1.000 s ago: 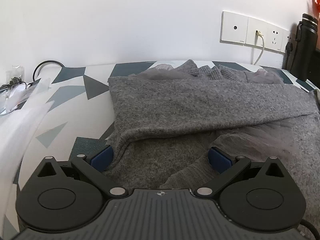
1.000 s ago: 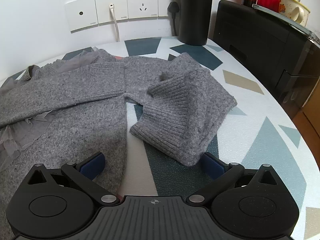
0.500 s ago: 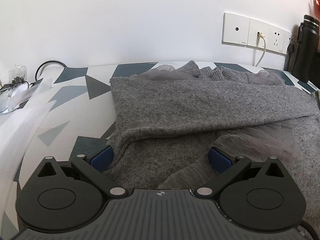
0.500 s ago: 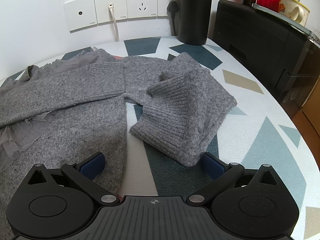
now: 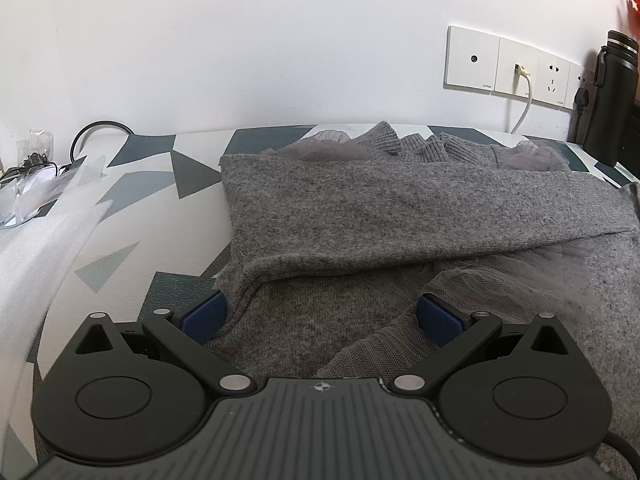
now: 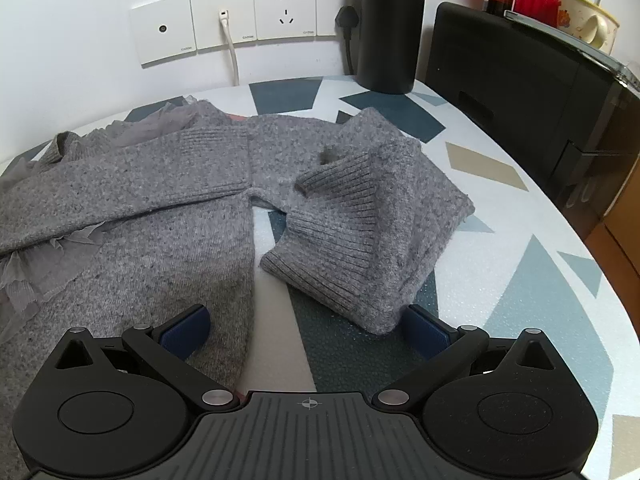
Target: Fold clothes
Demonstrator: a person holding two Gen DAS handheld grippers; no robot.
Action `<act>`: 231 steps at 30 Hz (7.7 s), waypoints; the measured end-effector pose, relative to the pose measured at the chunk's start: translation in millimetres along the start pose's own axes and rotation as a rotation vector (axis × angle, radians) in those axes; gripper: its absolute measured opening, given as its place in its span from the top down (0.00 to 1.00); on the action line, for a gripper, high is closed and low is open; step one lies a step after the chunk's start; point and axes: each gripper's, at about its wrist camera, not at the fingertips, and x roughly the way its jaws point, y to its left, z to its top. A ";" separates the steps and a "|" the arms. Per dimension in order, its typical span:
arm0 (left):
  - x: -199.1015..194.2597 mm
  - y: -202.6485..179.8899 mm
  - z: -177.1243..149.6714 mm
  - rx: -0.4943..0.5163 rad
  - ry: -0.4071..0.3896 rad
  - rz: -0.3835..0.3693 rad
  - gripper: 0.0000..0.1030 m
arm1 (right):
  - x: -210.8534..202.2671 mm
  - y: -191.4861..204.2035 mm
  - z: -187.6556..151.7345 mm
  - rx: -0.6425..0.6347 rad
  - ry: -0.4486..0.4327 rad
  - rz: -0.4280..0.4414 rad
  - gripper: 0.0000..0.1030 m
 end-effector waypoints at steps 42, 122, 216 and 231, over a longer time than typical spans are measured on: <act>0.5 -0.4 -0.1 -0.003 -0.002 0.003 0.00 | -1.5 0.5 -6.1 -0.003 -0.059 0.005 0.01; 8.1 77.4 86.0 0.044 0.031 -0.218 0.00 | 1.8 160.2 71.6 -0.067 -0.101 0.356 0.22; 33.2 69.2 57.6 -0.433 0.171 -0.349 0.45 | 9.7 61.8 1.6 -0.052 -0.100 0.049 0.01; 69.8 75.0 76.4 -0.465 0.202 -0.404 0.91 | 10.2 62.6 1.6 -0.049 -0.093 0.049 0.01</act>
